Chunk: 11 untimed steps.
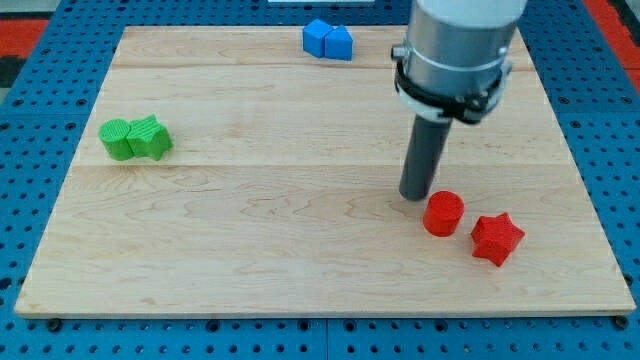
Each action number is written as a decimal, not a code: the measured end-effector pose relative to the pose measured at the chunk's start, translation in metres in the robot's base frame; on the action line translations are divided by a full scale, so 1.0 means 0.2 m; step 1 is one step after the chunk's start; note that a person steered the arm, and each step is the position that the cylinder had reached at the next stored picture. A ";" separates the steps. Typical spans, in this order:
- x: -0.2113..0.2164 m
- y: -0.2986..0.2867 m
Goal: Push the red circle close to red star
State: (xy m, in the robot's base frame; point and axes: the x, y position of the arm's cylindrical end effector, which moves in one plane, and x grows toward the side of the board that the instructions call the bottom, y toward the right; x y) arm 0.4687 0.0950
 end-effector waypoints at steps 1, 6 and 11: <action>-0.20 -0.03; 0.15 0.27; -1.39 0.94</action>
